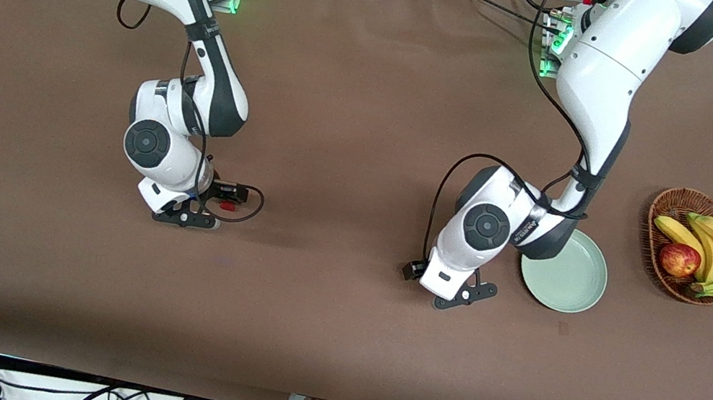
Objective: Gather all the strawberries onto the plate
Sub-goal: 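Grasp the set-down strawberry with the left gripper while the right gripper grasps another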
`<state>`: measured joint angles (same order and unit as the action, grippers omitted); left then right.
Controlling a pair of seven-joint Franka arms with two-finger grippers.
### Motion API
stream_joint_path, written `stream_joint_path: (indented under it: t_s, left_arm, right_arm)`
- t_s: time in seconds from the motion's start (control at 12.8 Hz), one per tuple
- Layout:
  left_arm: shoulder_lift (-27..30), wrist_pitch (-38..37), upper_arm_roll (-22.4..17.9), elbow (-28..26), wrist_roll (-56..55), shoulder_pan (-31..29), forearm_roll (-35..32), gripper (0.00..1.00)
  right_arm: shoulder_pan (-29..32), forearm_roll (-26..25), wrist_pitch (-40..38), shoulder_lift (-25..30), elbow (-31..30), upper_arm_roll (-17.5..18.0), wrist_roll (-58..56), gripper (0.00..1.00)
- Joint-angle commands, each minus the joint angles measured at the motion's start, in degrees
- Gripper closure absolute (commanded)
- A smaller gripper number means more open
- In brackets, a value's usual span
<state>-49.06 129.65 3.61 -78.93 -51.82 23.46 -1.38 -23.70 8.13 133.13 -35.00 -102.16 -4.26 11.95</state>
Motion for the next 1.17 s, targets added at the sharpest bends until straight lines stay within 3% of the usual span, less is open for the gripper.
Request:
stream_joint_path:
  t_s: [0.0,0.23,0.31,0.47,0.62,0.78,1.01,1.09]
  left_arm:
    - [-1.83,-0.27,-1.06,1.85,-2.57,0.97,-1.17,0.00]
    - [-3.23,1.22,-1.06,2.12,-2.67,1.50,-0.99,0.02]
    - [-3.24,1.31,-1.06,2.12,-2.67,1.24,-0.82,0.10]
    - [-3.41,1.31,-0.97,2.12,-2.76,1.32,-0.56,0.32]
    - [-3.50,1.31,-0.89,2.12,-2.58,1.32,1.37,0.67]
    - [-3.24,1.22,-0.97,2.20,-2.67,1.15,2.78,0.92]
    - [-0.44,0.00,-0.97,2.12,-2.15,0.36,2.61,0.93]
    - [1.49,-4.01,-1.06,1.94,-1.79,-0.08,2.18,0.90]
  right_arm:
    - [-0.47,-0.13,2.23,0.02,-1.90,0.04,-0.17,0.11]
    - [-0.39,0.31,3.46,-1.12,-1.64,0.12,-0.08,0.25]
    - [-0.21,0.40,3.46,-1.21,-1.47,0.12,-0.08,0.28]
    - [0.14,0.48,3.46,-1.21,-1.29,0.12,-0.08,0.36]
    - [0.14,0.57,3.46,-1.21,-1.29,0.12,-0.08,0.50]
    - [0.14,0.57,3.46,-1.64,-1.20,0.12,-0.08,0.62]
    - [0.23,0.75,3.28,-1.65,-0.59,0.12,0.01,0.67]
    - [0.23,0.75,3.19,-1.65,-0.50,0.12,-0.08,0.69]
